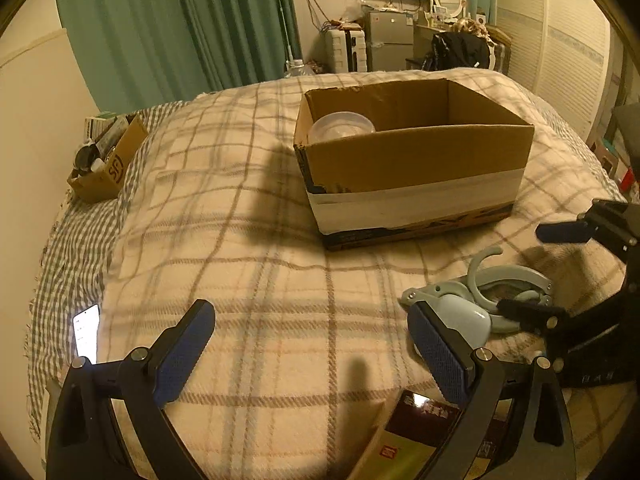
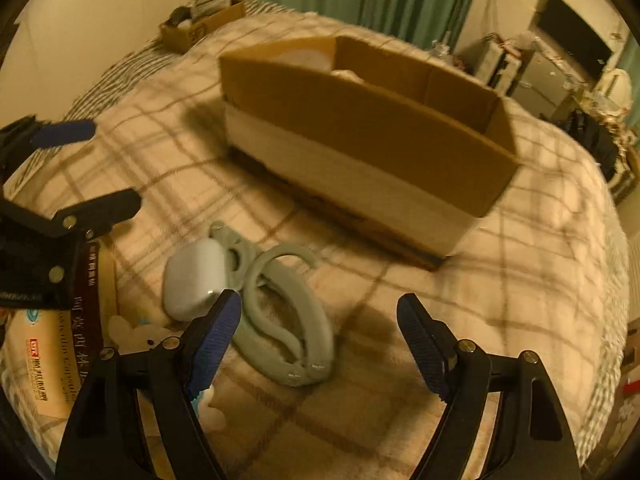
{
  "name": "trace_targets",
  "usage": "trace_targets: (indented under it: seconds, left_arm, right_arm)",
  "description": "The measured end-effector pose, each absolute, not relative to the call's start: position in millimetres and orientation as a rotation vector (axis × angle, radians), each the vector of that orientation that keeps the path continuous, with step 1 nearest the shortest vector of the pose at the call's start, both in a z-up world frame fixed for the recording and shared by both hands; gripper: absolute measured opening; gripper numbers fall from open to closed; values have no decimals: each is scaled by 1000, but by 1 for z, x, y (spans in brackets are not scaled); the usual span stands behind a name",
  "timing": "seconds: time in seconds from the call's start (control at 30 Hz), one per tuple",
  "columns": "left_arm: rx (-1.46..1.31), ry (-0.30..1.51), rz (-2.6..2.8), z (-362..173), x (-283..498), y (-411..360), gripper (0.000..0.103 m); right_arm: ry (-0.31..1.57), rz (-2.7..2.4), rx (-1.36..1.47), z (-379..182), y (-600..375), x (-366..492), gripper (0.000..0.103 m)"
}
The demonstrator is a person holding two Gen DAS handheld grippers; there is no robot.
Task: Organize objects
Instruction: 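Grasp the grey plastic hanger clip with the right gripper, then grasp the pale blue earbud case with the left gripper while the right holds the clip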
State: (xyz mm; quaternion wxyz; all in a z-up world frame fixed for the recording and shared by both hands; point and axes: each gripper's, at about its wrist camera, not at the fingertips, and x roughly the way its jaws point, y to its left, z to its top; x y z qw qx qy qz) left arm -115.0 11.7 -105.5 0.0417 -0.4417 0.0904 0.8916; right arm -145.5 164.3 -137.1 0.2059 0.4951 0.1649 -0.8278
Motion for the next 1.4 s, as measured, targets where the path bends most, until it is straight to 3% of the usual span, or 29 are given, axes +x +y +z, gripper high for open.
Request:
trace_targets:
  seconds: [0.2,0.33,0.8,0.97,1.4]
  left_arm:
    - [-1377,268,2724,-108,-118,9,99]
    - [-1381,283,2716,-108,-118,11,99]
    - [-1457,422,2490,-127,-125,58,99]
    - [-1552,341,2349,-145,-140,60,99]
    - [-1581,552,2214,-155,-146,63,95]
  right_arm:
    - [454,-2152,1468,-158,149,-151,79]
    - [473,-2126,1454,-156,144,-147,56]
    - [523,-2463,1264,-106,193,-126,52]
    - [477,-2513,1277,-110,211,-128,52]
    - [395,-2518,1240,-110,221,-126,52]
